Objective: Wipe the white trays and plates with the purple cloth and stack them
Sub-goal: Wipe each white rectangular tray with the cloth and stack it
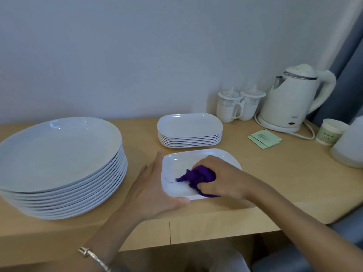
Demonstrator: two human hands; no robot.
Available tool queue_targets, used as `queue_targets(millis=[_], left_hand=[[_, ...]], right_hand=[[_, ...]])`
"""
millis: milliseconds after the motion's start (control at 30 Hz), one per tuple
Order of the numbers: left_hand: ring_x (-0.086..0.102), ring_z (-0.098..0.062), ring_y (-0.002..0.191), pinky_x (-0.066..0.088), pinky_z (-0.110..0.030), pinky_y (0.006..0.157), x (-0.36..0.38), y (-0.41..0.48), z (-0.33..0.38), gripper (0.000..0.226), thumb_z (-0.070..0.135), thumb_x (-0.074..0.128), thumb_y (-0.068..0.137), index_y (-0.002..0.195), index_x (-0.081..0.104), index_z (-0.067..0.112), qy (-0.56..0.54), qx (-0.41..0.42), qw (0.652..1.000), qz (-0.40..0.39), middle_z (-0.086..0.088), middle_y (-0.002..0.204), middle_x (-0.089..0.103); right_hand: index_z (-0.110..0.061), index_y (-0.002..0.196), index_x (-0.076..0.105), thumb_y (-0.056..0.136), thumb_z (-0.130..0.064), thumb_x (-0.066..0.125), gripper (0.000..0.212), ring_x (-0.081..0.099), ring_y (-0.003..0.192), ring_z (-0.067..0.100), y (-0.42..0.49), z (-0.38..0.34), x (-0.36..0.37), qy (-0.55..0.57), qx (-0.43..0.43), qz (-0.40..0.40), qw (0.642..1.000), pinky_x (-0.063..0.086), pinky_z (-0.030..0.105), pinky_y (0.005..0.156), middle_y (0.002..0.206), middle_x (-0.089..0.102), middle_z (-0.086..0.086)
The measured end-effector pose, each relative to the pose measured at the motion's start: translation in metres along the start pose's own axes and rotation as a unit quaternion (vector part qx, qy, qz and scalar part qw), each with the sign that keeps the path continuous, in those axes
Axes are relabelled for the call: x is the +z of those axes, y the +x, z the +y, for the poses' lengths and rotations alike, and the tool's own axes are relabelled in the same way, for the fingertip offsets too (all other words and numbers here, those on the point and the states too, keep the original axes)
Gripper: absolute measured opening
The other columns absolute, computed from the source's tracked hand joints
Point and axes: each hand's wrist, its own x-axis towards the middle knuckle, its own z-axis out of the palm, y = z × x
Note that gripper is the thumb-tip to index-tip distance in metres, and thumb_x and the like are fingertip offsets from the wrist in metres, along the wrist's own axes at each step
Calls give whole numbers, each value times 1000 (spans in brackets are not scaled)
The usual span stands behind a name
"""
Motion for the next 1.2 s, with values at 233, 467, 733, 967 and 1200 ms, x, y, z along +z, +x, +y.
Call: queue_targets(millis=[233, 467, 733, 967, 1200], left_hand=[[29, 30, 106, 35, -1, 74, -3, -3, 0, 86, 49, 83, 52, 105, 17, 68, -28, 55, 998, -5, 56, 110, 25], [27, -4, 132, 34, -26, 107, -2, -6, -13, 135, 75, 69, 42, 150, 1, 30, 18, 1, 1000, -13, 29, 134, 25], [27, -11, 126, 28, -25, 102, -9, -11, -12, 99, 75, 57, 64, 143, 8, 40, 143, 52, 987, -48, 22, 142, 20], [19, -18, 136, 24, -28, 108, -7, -16, -7, 105, 79, 45, 70, 150, 1, 27, 223, 41, 973, -32, 9, 152, 12], [42, -22, 124, 33, -36, 104, -10, -15, -5, 112, 94, 3, 63, 142, 38, 22, 315, 116, 942, -3, 2, 139, 47]], right_hand=[[-19, 117, 49, 86, -39, 54, 38, 36, 118, 28, 44, 18, 13, -175, 157, 195, 952, 29, 37, 96, 124, 44, 5], [-24, 90, 52, 75, -33, 63, 21, 47, 92, 20, 32, -36, 49, -31, -47, 62, 997, 41, 38, 79, 95, 53, -1], [-28, 103, 62, 73, -29, 68, 31, 50, 96, 13, -20, 17, -18, -94, 47, 64, 992, 44, 30, 87, 103, 54, -8], [-31, 111, 58, 77, -33, 64, 34, 40, 111, 16, 13, 31, 0, -115, 79, 231, 963, 27, 27, 88, 110, 47, -8], [-25, 85, 66, 72, -14, 70, 18, 55, 81, -1, -17, -10, -30, 50, -28, 357, 932, 42, 11, 68, 77, 61, -15]])
